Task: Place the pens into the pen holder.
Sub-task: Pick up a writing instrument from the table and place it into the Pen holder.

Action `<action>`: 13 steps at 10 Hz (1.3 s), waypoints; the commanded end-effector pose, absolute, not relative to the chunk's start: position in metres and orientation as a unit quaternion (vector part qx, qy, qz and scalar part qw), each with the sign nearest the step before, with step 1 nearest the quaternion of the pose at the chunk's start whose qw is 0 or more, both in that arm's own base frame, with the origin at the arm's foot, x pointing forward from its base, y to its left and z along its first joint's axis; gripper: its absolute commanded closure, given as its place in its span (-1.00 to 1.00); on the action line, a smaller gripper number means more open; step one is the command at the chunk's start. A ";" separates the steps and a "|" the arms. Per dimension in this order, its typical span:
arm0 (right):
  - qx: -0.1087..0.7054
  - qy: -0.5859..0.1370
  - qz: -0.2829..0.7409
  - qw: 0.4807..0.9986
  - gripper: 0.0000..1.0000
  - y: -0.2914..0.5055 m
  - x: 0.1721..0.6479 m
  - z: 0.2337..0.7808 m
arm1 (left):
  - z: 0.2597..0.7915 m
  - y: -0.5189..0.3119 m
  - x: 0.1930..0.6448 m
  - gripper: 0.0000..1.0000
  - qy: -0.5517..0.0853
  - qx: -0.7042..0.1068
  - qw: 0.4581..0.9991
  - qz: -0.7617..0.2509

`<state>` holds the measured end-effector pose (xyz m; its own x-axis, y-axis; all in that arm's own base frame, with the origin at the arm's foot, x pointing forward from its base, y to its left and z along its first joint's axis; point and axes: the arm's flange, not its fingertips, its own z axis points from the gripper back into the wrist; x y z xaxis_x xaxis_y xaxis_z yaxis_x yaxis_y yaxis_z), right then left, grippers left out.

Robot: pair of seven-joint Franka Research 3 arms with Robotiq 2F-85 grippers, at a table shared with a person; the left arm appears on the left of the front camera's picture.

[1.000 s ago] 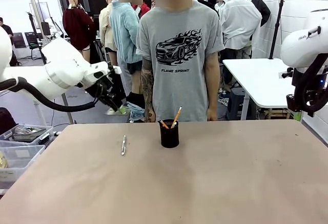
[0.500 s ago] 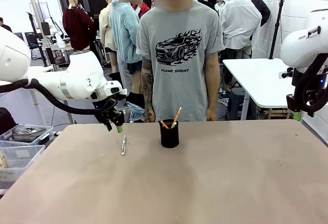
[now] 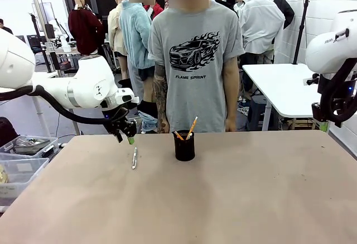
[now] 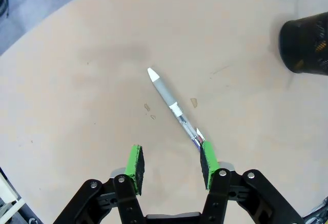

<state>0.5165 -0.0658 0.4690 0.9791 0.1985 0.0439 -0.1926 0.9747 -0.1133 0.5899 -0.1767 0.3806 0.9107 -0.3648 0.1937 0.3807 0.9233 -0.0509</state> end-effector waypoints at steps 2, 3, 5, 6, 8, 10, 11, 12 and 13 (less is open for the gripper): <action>-0.055 -0.027 0.103 0.993 -0.09 -0.066 0.516 0.468 | 0.360 -0.210 0.603 -0.18 -0.089 0.033 0.989 -0.117; -0.055 -0.027 0.103 0.993 -0.09 -0.066 0.516 0.468 | 0.353 -0.215 0.607 -0.18 -0.069 0.035 0.991 -0.108; -0.055 -0.027 0.103 0.993 -0.09 -0.066 0.516 0.468 | 0.337 -0.226 0.612 -0.18 -0.051 0.053 0.994 -0.080; -0.055 -0.027 0.103 0.993 -0.09 -0.066 0.516 0.468 | 0.326 -0.225 0.620 -0.18 -0.044 0.041 0.996 -0.066; -0.055 -0.027 0.103 0.993 -0.09 -0.066 0.516 0.468 | 0.317 -0.225 0.622 -0.18 -0.049 0.019 0.997 -0.052; -0.055 -0.027 0.103 0.993 -0.09 -0.066 0.516 0.468 | 0.309 -0.222 0.624 -0.18 -0.039 0.015 0.998 -0.041; -0.055 -0.027 0.103 0.993 -0.09 -0.066 0.516 0.468 | 0.308 -0.220 0.623 -0.18 -0.040 0.010 0.998 -0.037; -0.055 -0.027 0.103 0.993 -0.09 -0.066 0.516 0.468 | 0.308 -0.218 0.623 0.06 -0.040 0.012 0.999 -0.035; -0.055 -0.027 0.103 0.993 -0.09 -0.066 0.516 0.468 | 0.306 -0.217 0.623 0.44 -0.032 0.016 0.999 -0.040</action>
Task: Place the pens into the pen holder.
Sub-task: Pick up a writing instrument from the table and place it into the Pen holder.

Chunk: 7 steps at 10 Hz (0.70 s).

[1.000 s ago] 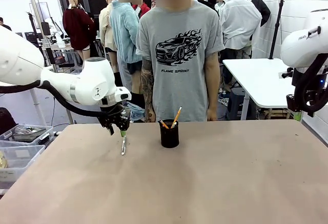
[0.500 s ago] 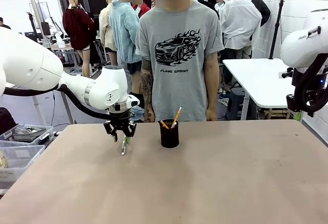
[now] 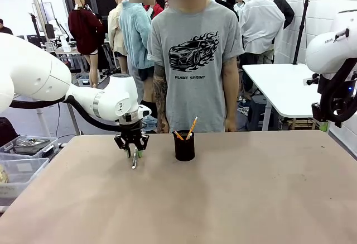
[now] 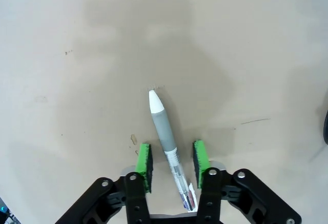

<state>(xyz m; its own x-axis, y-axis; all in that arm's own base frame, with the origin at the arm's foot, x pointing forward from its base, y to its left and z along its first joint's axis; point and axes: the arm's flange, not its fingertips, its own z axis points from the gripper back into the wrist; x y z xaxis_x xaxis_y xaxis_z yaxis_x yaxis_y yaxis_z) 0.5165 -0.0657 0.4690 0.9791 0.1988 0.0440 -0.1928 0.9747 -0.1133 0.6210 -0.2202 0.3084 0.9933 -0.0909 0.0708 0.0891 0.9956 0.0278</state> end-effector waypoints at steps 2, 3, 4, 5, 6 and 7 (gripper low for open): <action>-0.055 -0.027 0.103 0.993 -0.09 -0.066 0.516 0.468 | 0.304 -0.217 0.624 1.00 -0.023 0.014 0.999 -0.047; -0.055 -0.027 0.103 0.993 -0.09 -0.066 0.516 0.468 | 0.303 -0.216 0.624 1.00 -0.017 0.012 0.999 -0.049; -0.055 -0.027 0.103 0.993 -0.09 -0.066 0.516 0.468 | 0.301 -0.215 0.625 1.00 -0.013 0.012 0.999 -0.051; -0.055 -0.027 0.103 0.993 -0.09 -0.066 0.516 0.468 | 0.300 -0.214 0.624 1.00 -0.014 0.013 0.998 -0.053; -0.055 -0.027 0.103 0.993 -0.09 -0.066 0.516 0.468 | 0.298 -0.212 0.625 1.00 -0.015 0.020 0.998 -0.052; -0.055 -0.027 0.103 0.993 -0.09 -0.066 0.516 0.468 | 0.298 -0.210 0.624 1.00 -0.020 0.022 0.997 -0.068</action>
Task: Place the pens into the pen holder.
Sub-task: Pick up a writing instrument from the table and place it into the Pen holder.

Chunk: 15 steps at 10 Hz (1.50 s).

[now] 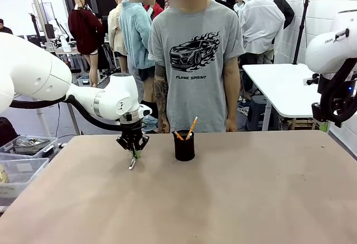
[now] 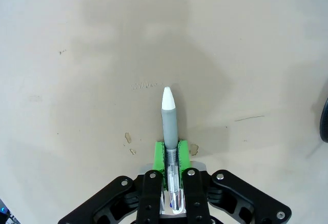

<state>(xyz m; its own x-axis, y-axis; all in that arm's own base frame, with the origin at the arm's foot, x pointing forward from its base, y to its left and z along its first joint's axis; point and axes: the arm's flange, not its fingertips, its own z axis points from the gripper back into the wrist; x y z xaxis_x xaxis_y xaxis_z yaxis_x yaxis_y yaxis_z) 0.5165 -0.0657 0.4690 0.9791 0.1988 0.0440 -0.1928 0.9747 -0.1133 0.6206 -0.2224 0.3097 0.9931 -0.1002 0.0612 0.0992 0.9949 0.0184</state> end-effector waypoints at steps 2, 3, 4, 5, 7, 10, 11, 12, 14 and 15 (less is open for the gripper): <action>-0.055 -0.027 0.103 0.993 -0.09 -0.066 0.516 0.468 | 0.326 -0.196 0.614 1.00 -0.066 -0.032 0.989 -0.128; -0.055 -0.027 0.103 0.993 -0.09 -0.066 0.516 0.468 | 0.346 -0.185 0.607 1.00 -0.096 -0.076 0.978 -0.170; -0.055 -0.027 0.103 0.993 -0.09 -0.066 0.516 0.468 | 0.360 -0.173 0.601 1.00 -0.147 -0.114 0.954 -0.234; -0.055 -0.027 0.103 0.993 -0.09 -0.066 0.516 0.468 | 0.373 -0.162 0.598 1.00 -0.182 -0.164 0.933 -0.265; -0.055 -0.027 0.103 0.993 -0.09 -0.066 0.516 0.468 | 0.389 -0.150 0.593 1.00 -0.253 -0.244 0.869 -0.347; -0.055 -0.027 0.103 0.993 -0.09 -0.066 0.516 0.468 | 0.404 -0.153 0.597 1.00 -0.311 -0.329 0.795 -0.404; -0.055 -0.027 0.103 0.993 -0.09 -0.066 0.516 0.468 | 0.430 -0.212 0.612 1.00 -0.314 -0.228 0.854 -0.347; -0.055 -0.027 0.103 0.993 -0.09 -0.066 0.516 0.468 | 0.430 -0.212 0.612 1.00 -0.314 -0.228 0.854 -0.347; -0.055 -0.027 0.103 0.993 -0.09 -0.066 0.516 0.468 | 0.431 -0.203 0.619 1.00 -0.362 -0.316 0.781 -0.398; -0.055 -0.027 0.103 0.993 -0.09 -0.066 0.516 0.468 | 0.431 -0.203 0.620 1.00 -0.376 -0.348 0.755 -0.409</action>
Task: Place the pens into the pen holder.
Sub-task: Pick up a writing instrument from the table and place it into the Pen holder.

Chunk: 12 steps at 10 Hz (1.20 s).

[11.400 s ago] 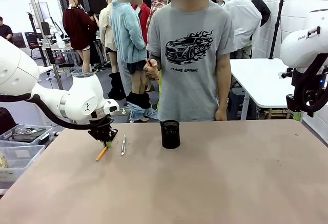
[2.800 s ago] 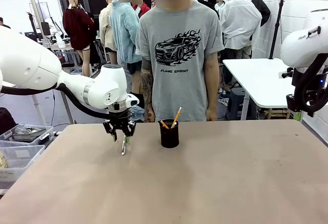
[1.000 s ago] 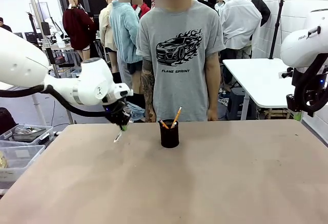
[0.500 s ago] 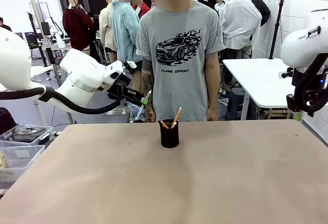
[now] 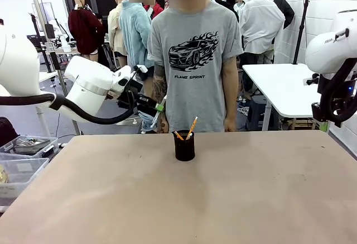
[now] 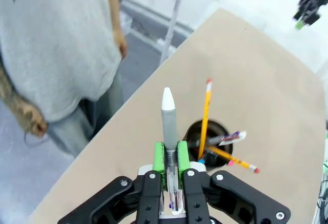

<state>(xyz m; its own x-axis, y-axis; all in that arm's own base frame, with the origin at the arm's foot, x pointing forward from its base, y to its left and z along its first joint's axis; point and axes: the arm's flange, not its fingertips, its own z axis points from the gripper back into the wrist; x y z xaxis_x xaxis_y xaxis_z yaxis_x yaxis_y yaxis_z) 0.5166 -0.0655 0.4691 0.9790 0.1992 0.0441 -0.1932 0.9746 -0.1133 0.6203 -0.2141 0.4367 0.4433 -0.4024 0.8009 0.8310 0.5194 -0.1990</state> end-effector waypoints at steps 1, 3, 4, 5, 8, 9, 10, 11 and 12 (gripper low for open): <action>-0.055 -0.027 0.103 0.993 -0.09 -0.066 0.516 0.468 | 0.430 -0.202 0.626 1.00 -0.390 -0.379 0.727 -0.419; -0.055 -0.027 0.103 0.993 -0.09 -0.066 0.516 0.468 | 0.421 -0.207 0.641 1.00 -0.403 -0.427 0.666 -0.460; -0.055 -0.027 0.103 0.993 -0.09 -0.066 0.516 0.468 | 0.412 -0.211 0.647 1.00 -0.419 -0.428 0.644 -0.476; -0.055 -0.027 0.103 0.993 -0.09 -0.066 0.516 0.468 | 0.402 -0.218 0.658 1.00 -0.431 -0.438 0.631 -0.474; -0.055 -0.027 0.103 0.993 -0.09 -0.066 0.516 0.468 | 0.383 -0.250 0.668 1.00 -0.458 -0.462 0.585 -0.484; -0.055 -0.027 0.103 0.993 -0.09 -0.066 0.516 0.468 | 0.380 -0.260 0.670 1.00 -0.456 -0.476 0.576 -0.484; -0.055 -0.027 0.103 0.993 -0.09 -0.066 0.516 0.468 | 0.373 -0.267 0.671 1.00 -0.450 -0.485 0.574 -0.482; -0.055 -0.027 0.103 0.993 -0.09 -0.066 0.516 0.468 | 0.365 -0.271 0.670 1.00 -0.446 -0.488 0.573 -0.484; -0.055 -0.027 0.103 0.993 -0.09 -0.066 0.516 0.468 | 0.359 -0.274 0.672 1.00 -0.439 -0.492 0.573 -0.487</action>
<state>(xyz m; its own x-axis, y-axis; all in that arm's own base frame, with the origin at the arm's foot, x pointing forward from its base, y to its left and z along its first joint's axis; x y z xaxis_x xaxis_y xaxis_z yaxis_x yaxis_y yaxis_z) 0.5166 -0.0654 0.4691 0.9789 0.1993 0.0441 -0.1933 0.9746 -0.1133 0.6630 -0.2770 0.3646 0.1547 -0.1413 0.9778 0.9874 0.0546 -0.1484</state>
